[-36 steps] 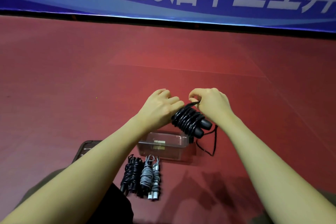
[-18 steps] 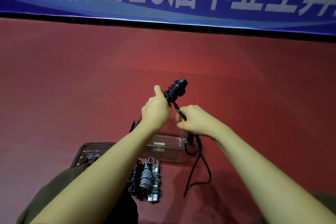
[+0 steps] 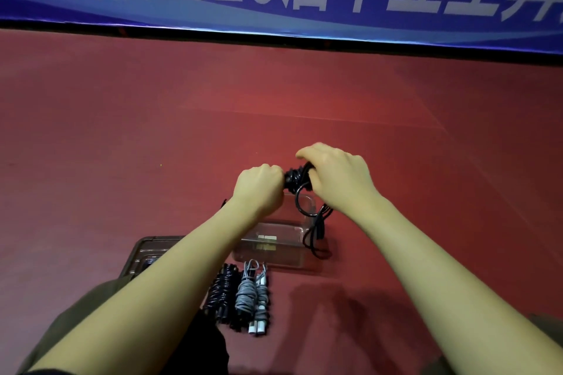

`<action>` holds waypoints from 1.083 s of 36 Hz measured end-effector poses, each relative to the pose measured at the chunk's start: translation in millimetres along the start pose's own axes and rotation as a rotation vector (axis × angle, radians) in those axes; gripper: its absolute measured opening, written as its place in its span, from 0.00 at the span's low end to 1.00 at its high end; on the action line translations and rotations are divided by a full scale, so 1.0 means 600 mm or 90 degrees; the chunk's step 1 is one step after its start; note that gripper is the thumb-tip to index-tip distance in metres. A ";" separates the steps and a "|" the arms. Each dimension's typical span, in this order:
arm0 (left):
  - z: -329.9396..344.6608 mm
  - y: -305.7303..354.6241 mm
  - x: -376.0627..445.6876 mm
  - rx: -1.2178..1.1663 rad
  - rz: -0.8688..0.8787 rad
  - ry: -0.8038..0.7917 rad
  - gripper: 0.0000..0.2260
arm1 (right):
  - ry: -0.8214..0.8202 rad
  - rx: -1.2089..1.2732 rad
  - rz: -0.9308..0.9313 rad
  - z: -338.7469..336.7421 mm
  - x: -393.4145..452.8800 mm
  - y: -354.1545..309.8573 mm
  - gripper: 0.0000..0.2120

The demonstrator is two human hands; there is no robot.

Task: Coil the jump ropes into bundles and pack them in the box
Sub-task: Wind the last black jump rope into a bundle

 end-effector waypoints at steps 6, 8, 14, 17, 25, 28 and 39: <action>-0.013 -0.018 0.008 0.067 -0.033 0.091 0.11 | -0.058 0.066 0.041 -0.007 0.004 0.013 0.14; -0.016 -0.020 0.008 0.066 -0.043 0.096 0.12 | -0.036 0.114 0.067 -0.010 0.003 0.013 0.12; -0.017 -0.010 0.003 0.118 -0.011 0.059 0.08 | 0.109 0.287 0.205 -0.012 0.007 0.016 0.06; -0.011 -0.003 0.001 0.157 0.013 0.041 0.06 | 0.124 0.395 0.254 -0.001 0.009 0.012 0.07; -0.010 0.006 -0.002 0.122 0.160 0.093 0.06 | 0.052 0.307 0.207 -0.003 0.015 0.011 0.10; -0.008 0.005 -0.005 0.096 0.277 0.149 0.17 | 0.007 0.109 0.158 -0.011 0.017 0.007 0.07; -0.015 -0.003 -0.025 -0.027 0.469 0.354 0.10 | -0.046 -0.012 0.161 0.018 0.020 0.044 0.19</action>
Point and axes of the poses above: each hand's wrist, its own x-axis towards the middle knuckle, its own z-axis out of the palm, y = z × x, the point moved 2 cm from there along x, towards the middle knuckle
